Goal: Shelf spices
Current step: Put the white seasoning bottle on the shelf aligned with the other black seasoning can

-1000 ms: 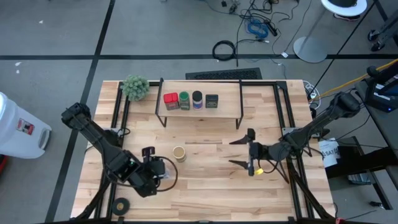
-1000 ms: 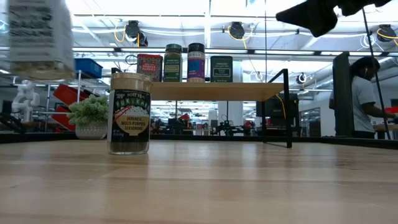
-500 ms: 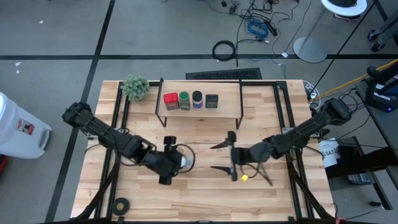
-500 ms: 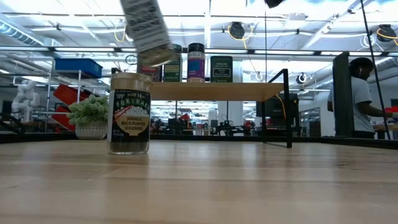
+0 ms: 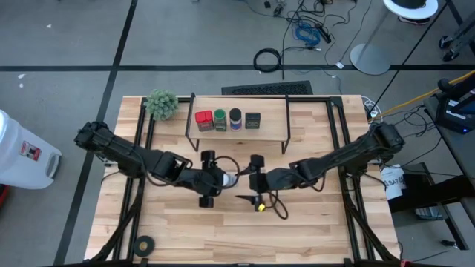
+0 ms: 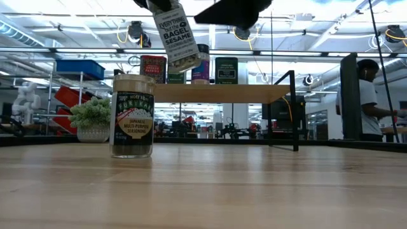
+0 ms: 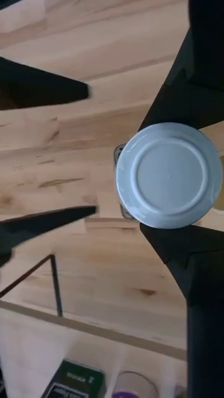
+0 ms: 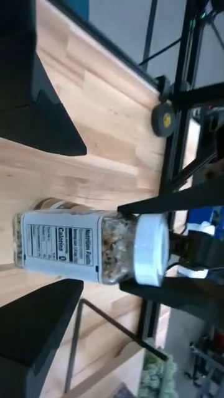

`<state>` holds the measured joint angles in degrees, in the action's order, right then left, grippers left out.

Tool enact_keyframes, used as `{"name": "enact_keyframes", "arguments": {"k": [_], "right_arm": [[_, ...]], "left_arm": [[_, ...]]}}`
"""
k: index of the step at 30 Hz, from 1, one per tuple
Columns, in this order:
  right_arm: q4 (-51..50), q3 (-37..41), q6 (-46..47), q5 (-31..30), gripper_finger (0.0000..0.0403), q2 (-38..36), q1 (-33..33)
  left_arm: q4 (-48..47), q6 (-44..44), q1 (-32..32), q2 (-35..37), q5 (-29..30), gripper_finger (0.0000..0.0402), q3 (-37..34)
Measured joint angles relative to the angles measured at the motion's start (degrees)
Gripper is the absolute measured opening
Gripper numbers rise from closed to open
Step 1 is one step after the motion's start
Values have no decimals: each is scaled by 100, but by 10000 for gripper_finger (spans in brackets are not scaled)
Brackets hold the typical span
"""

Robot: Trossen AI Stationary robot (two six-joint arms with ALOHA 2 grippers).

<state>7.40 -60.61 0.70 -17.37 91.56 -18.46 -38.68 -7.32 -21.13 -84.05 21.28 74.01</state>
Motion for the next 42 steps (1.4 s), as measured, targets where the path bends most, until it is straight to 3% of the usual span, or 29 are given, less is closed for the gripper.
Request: {"name": "enact_keyframes", "arguments": {"k": [9,16,30,42], "right_arm": [[16,-1,107,36,327,240,331],[127,-10,156,890,325,240,532],[142,-10,67,1024,310,240,603],[-27,3,120,1027,186,242,597]], "left_arm": [[585,226,22,-4,-225,208,-227],[800,357,13,-9,-291,208,-331],[981,471,87,-32,-299,208,-331],[1045,494,264,-378,-348,221,-331]]}}
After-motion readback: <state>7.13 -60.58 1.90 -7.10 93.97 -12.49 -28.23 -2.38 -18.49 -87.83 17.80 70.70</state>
